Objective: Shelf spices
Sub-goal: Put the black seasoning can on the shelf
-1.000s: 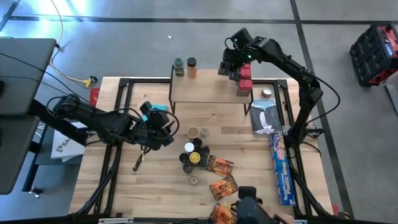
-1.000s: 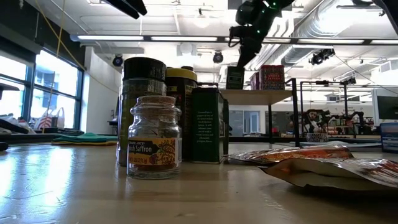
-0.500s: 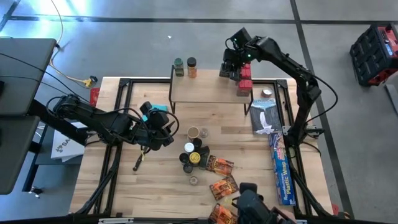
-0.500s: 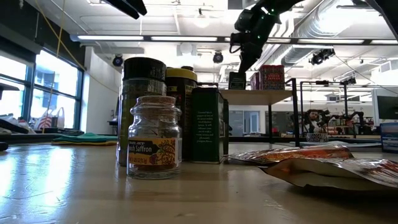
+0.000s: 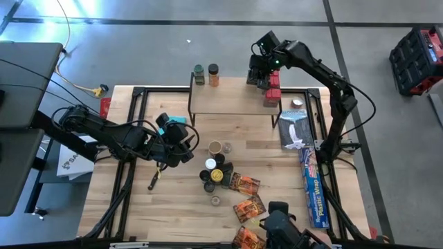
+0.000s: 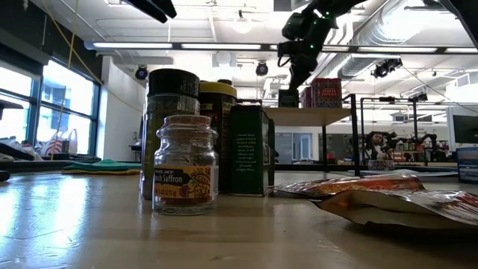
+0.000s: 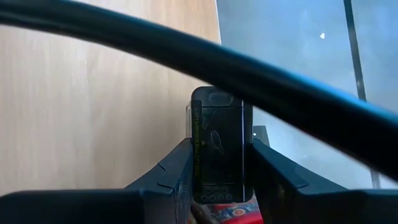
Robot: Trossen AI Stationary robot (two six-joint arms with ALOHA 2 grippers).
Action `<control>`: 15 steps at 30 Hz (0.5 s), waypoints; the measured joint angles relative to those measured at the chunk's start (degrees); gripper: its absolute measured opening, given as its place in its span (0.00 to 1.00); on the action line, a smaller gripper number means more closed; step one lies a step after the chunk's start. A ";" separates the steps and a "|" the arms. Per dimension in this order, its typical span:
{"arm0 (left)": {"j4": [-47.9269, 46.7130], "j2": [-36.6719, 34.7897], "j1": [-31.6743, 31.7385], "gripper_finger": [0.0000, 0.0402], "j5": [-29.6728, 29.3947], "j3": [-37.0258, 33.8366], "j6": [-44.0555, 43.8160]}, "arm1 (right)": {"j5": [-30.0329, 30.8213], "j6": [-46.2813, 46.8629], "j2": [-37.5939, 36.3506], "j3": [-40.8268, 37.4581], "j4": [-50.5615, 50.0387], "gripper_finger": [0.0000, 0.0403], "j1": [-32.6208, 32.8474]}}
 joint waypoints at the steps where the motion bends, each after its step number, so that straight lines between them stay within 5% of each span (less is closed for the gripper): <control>1: 0.01 0.00 0.00 0.52 0.00 0.00 0.00 | 0.55 -0.04 0.00 0.00 -0.02 0.31 -0.02; 15: 0.12 0.00 0.00 0.52 1.88 0.00 -0.02 | 1.95 -3.35 0.00 -0.02 0.13 0.31 -0.25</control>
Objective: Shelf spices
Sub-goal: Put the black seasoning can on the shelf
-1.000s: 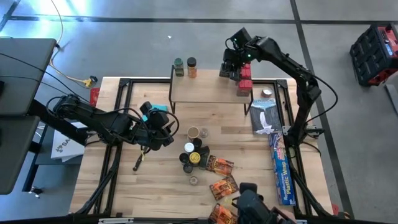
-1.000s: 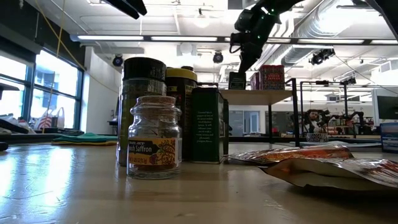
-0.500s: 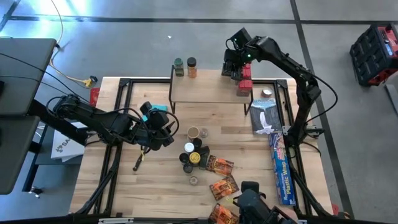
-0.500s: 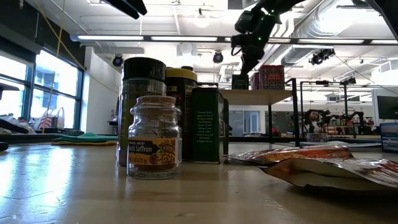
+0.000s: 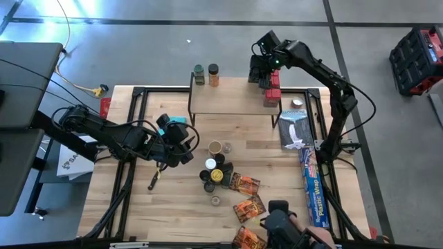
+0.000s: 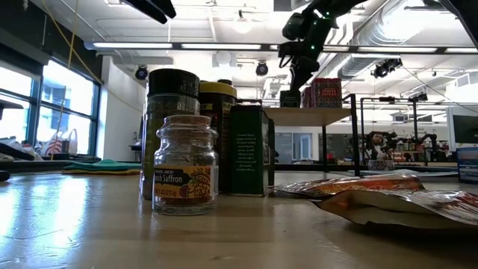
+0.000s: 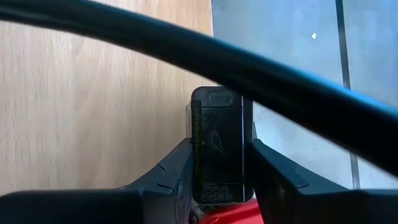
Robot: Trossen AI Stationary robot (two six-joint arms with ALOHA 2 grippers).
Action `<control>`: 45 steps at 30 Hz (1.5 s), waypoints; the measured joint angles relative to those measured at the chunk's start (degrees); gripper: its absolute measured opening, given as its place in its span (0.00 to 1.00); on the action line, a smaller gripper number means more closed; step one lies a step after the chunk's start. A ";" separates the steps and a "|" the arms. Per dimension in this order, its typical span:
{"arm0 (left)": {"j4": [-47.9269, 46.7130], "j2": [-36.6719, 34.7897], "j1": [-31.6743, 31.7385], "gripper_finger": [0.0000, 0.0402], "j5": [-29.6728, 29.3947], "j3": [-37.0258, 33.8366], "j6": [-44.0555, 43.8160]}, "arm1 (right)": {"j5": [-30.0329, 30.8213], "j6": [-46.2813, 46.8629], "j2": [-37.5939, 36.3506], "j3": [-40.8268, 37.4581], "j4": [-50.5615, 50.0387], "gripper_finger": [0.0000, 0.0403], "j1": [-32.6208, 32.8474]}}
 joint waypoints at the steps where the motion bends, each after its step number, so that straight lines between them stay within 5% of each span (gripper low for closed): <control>1: 0.03 0.00 0.00 0.52 0.02 0.00 0.00 | 0.00 -0.24 0.00 0.01 0.00 0.31 -0.03; 9: 0.26 0.00 0.00 0.52 0.07 0.01 0.00 | 0.00 -0.78 0.00 0.00 0.11 0.32 -0.54; 19: 0.25 0.00 0.00 0.52 0.09 0.02 0.00 | -0.07 -1.28 0.00 0.01 0.11 0.45 -0.80; 45: 0.23 0.00 0.00 0.52 0.07 0.02 0.02 | 5.49 -11.69 0.00 0.00 0.44 0.46 0.16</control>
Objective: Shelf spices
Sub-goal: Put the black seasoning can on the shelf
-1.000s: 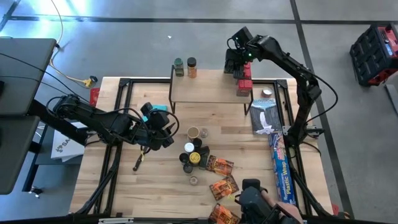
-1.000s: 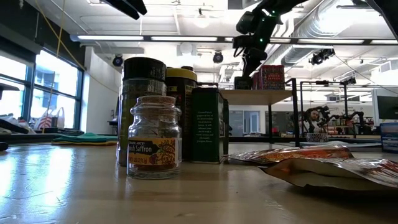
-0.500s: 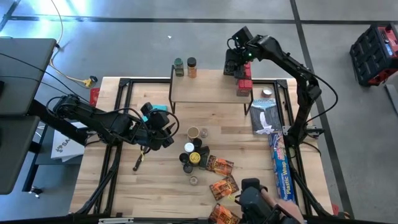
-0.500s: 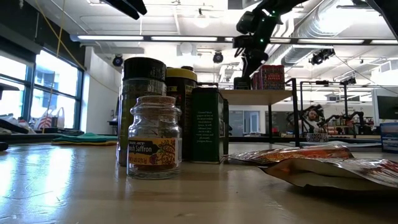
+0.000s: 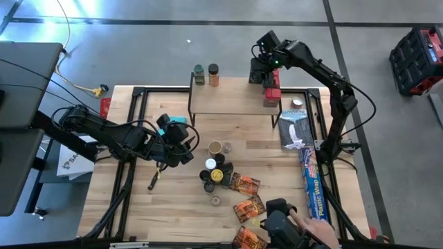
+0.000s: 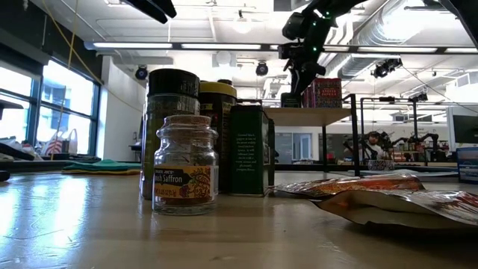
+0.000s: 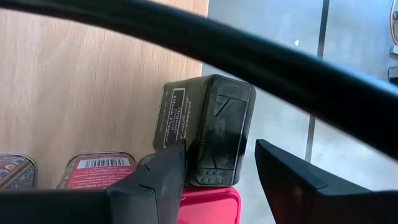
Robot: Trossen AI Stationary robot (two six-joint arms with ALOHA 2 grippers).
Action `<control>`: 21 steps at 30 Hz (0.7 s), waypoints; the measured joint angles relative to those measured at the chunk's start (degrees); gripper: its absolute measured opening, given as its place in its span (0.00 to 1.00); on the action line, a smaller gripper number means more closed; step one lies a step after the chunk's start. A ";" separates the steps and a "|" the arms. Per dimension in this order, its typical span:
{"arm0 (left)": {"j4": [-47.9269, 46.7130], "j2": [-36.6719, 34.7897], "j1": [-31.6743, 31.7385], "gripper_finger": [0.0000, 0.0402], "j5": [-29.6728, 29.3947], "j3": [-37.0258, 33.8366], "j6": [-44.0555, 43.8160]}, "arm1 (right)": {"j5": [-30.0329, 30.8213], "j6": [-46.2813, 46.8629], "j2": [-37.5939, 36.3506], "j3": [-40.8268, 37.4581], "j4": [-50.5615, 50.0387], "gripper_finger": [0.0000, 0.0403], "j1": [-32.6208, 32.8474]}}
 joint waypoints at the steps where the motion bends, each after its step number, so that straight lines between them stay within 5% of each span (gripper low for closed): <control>1: 0.00 0.00 0.00 0.52 0.00 0.00 0.00 | 0.08 -0.02 0.00 0.01 0.00 0.46 0.01; 21: -0.01 0.01 0.00 0.52 0.00 0.02 0.00 | 2.66 1.02 -3.30 0.02 -1.02 0.46 4.22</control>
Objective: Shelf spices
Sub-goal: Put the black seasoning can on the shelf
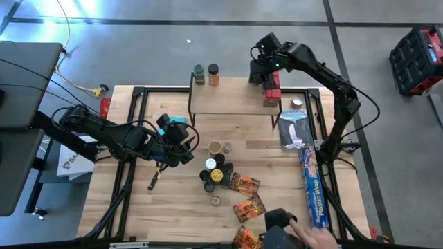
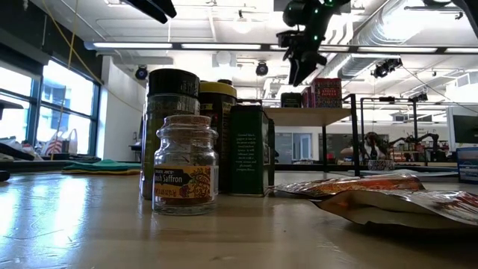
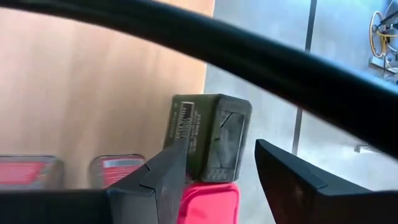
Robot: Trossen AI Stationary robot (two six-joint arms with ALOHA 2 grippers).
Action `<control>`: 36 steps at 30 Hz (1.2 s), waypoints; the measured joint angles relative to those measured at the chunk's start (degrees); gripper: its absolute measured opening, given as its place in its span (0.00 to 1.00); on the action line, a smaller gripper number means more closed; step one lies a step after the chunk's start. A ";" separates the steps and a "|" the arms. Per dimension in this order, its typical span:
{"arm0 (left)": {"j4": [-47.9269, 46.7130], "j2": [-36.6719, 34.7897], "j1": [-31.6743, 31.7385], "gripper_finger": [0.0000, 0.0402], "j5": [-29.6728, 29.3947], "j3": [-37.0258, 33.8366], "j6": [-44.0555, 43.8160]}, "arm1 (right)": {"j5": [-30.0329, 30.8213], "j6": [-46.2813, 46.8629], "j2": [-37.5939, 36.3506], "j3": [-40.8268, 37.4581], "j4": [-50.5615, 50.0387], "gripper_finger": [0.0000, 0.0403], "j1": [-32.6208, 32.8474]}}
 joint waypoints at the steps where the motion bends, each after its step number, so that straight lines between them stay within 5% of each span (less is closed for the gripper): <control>1: 0.02 0.01 -0.01 0.52 0.00 0.00 0.00 | 0.10 0.79 -0.48 0.00 -0.69 0.46 0.51; 11: 0.01 -0.01 -0.07 0.52 -0.03 0.00 0.00 | 4.51 10.78 -5.82 0.00 -9.01 0.46 15.07; 19: -0.36 0.01 -1.19 0.52 -0.20 0.00 0.00 | -6.52 29.99 -5.99 -5.73 -10.57 0.45 32.35; 28: -3.43 0.01 -5.31 0.52 -2.45 0.00 -3.15 | -7.87 42.97 -5.82 -28.88 16.50 0.41 47.30; 36: -3.93 0.01 -6.54 0.52 -4.56 0.00 -4.02 | -4.45 50.02 -5.81 -38.38 34.14 0.42 50.92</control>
